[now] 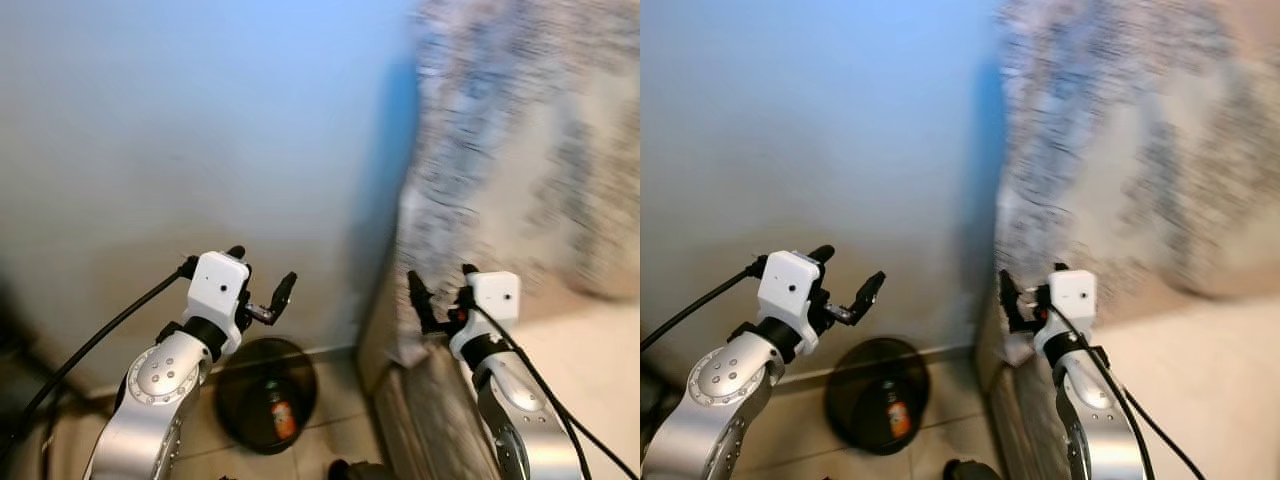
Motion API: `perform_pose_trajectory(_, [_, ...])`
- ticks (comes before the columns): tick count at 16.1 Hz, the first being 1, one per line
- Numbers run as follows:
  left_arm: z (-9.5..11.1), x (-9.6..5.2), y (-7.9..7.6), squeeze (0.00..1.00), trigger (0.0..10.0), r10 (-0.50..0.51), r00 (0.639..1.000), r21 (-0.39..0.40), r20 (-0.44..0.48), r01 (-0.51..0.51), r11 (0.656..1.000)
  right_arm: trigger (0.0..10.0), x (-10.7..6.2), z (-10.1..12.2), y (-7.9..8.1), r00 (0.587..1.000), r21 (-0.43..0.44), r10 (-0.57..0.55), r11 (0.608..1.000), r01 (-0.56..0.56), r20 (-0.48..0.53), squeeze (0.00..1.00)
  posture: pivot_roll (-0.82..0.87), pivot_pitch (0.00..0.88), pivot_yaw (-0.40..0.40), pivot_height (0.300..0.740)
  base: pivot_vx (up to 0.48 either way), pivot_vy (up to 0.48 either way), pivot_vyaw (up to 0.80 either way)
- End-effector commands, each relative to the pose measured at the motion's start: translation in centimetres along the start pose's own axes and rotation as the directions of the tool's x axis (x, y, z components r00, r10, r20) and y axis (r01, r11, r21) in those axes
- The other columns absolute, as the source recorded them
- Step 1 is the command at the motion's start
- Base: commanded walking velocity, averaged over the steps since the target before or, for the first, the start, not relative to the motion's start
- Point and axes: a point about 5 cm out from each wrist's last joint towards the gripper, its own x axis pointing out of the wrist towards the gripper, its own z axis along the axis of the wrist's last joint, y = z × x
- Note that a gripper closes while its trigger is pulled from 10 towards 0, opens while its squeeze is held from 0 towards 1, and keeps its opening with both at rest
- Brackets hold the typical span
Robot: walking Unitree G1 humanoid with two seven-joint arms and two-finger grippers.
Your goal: Clean up the room
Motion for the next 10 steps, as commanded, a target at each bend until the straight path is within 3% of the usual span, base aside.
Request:
perform_pose_trajectory(1, [0.3,0.0,0.0,0.00,10.0,0.011,1.000,0.032,0.010,-0.011,0.999,10.0,-0.1,0.6,0.2,1.000,-0.013,-0.008,1.000,0.008,0.018,0.00,-0.01,0.000,-0.025,0.740,0.000,0.000,-0.80])
perform_pose_trajectory(4, [0.7,-0.2,-0.2,0.00,10.0,0.022,1.000,0.046,0.020,-0.023,0.999,10.0,-0.4,2.4,-0.8,0.990,-0.031,-0.112,0.993,0.115,0.085,0.00,0.00,0.000,-0.030,0.740,0.000,0.000,-0.80])
perform_pose_trajectory(5, [0.8,-0.1,-0.2,0.00,10.0,0.024,0.999,0.045,0.023,-0.025,0.999,10.0,-0.3,2.6,-1.4,0.982,-0.001,-0.176,0.984,0.176,0.071,0.00,0.00,0.000,-0.029,0.740,0.000,0.000,-0.80])
perform_pose_trajectory(9, [1.4,0.4,0.0,0.00,10.0,0.025,0.999,0.017,0.036,-0.026,1.000,10.0,-0.2,1.6,-2.1,0.973,0.097,-0.232,0.968,0.232,-0.015,0.00,0.00,0.000,-0.021,0.740,0.000,0.000,-0.79])
perform_pose_trajectory(10, [1.4,0.5,0.0,0.00,10.0,0.027,0.999,0.011,0.041,-0.027,1.000,10.0,-0.2,1.3,-1.9,0.975,0.084,-0.220,0.971,0.222,-0.036,0.00,0.00,0.000,-0.019,0.740,0.000,0.000,-0.80])
